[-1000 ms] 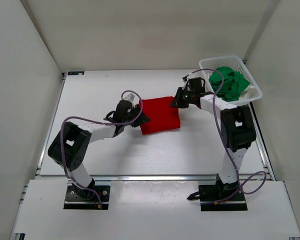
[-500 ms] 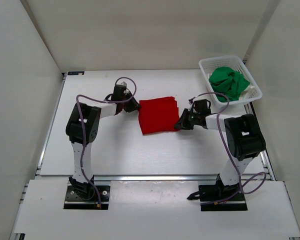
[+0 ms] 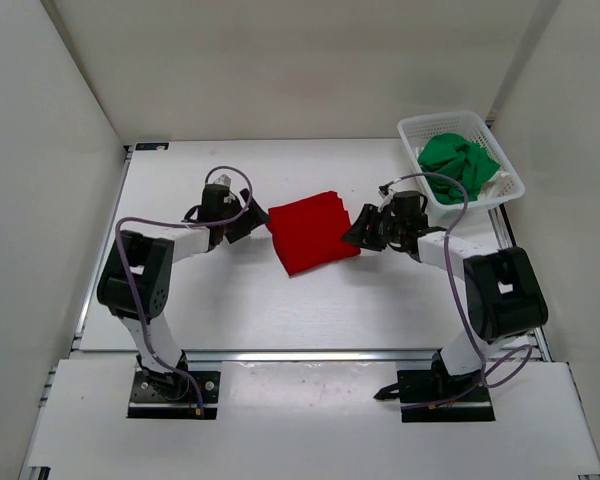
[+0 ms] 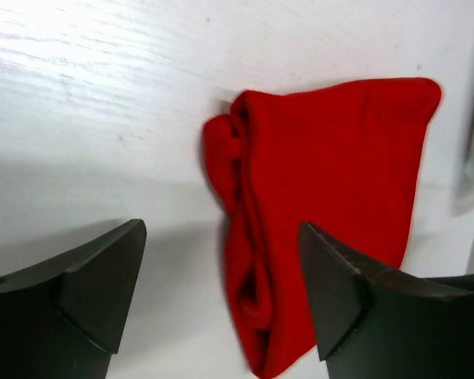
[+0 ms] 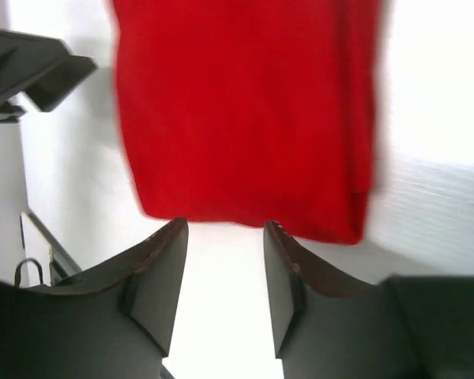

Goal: Fold and stack the t-shirts
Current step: Fold the long partially folded tshirt into a neat square, then put the neatly folded tshirt into the corner of the board with the left arm

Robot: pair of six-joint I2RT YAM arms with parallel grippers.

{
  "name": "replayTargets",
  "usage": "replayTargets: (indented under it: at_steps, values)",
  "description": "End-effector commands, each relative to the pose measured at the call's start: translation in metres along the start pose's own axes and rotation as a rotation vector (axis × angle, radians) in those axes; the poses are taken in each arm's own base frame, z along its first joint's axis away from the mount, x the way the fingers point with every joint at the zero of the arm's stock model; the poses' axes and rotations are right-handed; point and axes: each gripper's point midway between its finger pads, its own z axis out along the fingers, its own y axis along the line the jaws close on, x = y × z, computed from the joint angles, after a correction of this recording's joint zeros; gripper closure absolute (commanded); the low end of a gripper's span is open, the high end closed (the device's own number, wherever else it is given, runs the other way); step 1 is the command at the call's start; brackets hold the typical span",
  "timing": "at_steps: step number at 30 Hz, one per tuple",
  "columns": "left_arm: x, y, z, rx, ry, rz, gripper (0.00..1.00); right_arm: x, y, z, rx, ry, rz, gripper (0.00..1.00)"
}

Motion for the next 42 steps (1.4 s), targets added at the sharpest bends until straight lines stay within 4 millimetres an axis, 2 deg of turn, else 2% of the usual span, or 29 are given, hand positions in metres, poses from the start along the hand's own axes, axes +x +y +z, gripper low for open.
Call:
replayTargets:
  at_steps: [1,2,3,5,10,13,14,15,16,17,18,19,20,21,22,23,25,26,27,28,30,31,32,33,34,36,37,39,42]
  values:
    - [0.002,-0.030,-0.023,0.061,-0.053,0.111,0.09,-0.011,0.028,-0.014,-0.066,-0.083,-0.075,0.58]
    - [0.009,-0.024,-0.024,0.047,-0.056,0.109,0.01,0.003,0.027,-0.017,-0.069,-0.058,-0.068,0.57]
    - [0.022,-0.023,-0.028,0.059,-0.037,0.113,0.01,0.000,0.033,-0.019,-0.091,-0.075,-0.081,0.55]
    - [0.031,-0.028,-0.031,0.091,-0.041,0.104,0.01,0.011,0.036,-0.024,-0.104,-0.072,-0.080,0.56]
    - [0.078,-0.020,-0.011,0.031,0.085,0.166,0.02,0.021,0.046,-0.037,-0.131,-0.090,-0.118,0.56]
    - [0.094,-0.013,-0.003,0.003,0.108,0.183,0.04,0.027,0.048,-0.045,-0.150,-0.098,-0.123,0.56]
    - [0.094,-0.016,0.000,0.022,0.106,0.168,0.13,0.028,0.048,-0.047,-0.152,-0.109,-0.117,0.56]
    - [0.095,-0.017,0.003,0.031,0.118,0.147,0.28,0.033,0.048,-0.050,-0.155,-0.111,-0.115,0.56]
    - [0.093,-0.023,0.009,0.046,0.115,0.135,0.52,0.033,0.052,-0.052,-0.169,-0.123,-0.132,0.57]
    - [0.094,-0.027,0.014,0.061,0.125,0.128,0.61,0.040,0.049,-0.052,-0.161,-0.121,-0.121,0.56]
    - [0.085,-0.039,0.018,0.081,0.105,0.125,0.73,0.046,0.049,-0.052,-0.164,-0.111,-0.125,0.56]
    - [0.086,-0.040,0.024,0.081,0.113,0.123,0.84,0.049,0.050,-0.052,-0.168,-0.112,-0.132,0.56]
    - [0.078,-0.049,0.031,0.079,0.101,0.125,0.90,0.055,0.051,-0.053,-0.180,-0.106,-0.130,0.56]
    - [0.059,-0.066,0.036,0.096,0.060,0.125,0.97,0.066,0.049,-0.052,-0.178,-0.078,-0.123,0.56]
    - [0.046,-0.079,0.041,0.102,0.043,0.130,1.00,0.070,0.051,-0.051,-0.190,-0.071,-0.129,0.57]
    - [0.042,-0.074,0.048,0.085,0.053,0.117,1.00,0.079,0.051,-0.050,-0.191,-0.055,-0.133,0.57]
    - [0.002,-0.091,0.057,0.122,0.005,0.088,1.00,0.092,0.048,-0.049,-0.180,-0.039,-0.144,0.57]
    - [-0.019,-0.077,0.058,0.105,-0.008,0.054,1.00,0.098,0.047,-0.049,-0.176,-0.028,-0.145,0.57]
    - [-0.038,-0.084,0.056,0.125,-0.027,0.049,1.00,0.101,0.045,-0.048,-0.173,-0.019,-0.152,0.57]
    - [-0.072,-0.072,0.052,0.105,-0.080,0.035,1.00,0.104,0.043,-0.048,-0.173,-0.008,-0.152,0.57]
    - [-0.139,-0.023,0.032,0.025,-0.185,-0.023,1.00,0.105,0.039,-0.047,-0.173,0.006,-0.143,0.57]
    - [-0.156,-0.007,0.024,0.013,-0.211,-0.045,1.00,0.107,0.039,-0.045,-0.176,0.018,-0.147,0.57]
    - [-0.187,0.027,0.006,-0.026,-0.269,-0.103,1.00,0.104,0.041,-0.044,-0.180,0.011,-0.149,0.57]
    - [-0.208,0.066,-0.010,-0.061,-0.313,-0.176,1.00,0.106,0.044,-0.041,-0.192,0.028,-0.148,0.57]
    - [-0.213,0.082,-0.020,-0.059,-0.328,-0.228,1.00,0.109,0.044,-0.039,-0.200,0.048,-0.138,0.57]
    - [-0.238,0.141,-0.048,-0.104,-0.417,-0.333,1.00,0.112,0.049,-0.035,-0.223,0.073,-0.156,0.57]
    - [-0.235,0.153,-0.053,-0.116,-0.429,-0.362,1.00,0.121,0.047,-0.033,-0.222,0.104,-0.153,0.57]
    - [-0.241,0.187,-0.070,-0.159,-0.487,-0.402,1.00,0.123,0.052,-0.029,-0.241,0.123,-0.157,0.58]
    - [-0.236,0.213,-0.065,-0.189,-0.474,-0.437,0.99,0.125,0.056,-0.026,-0.268,0.140,-0.159,0.58]
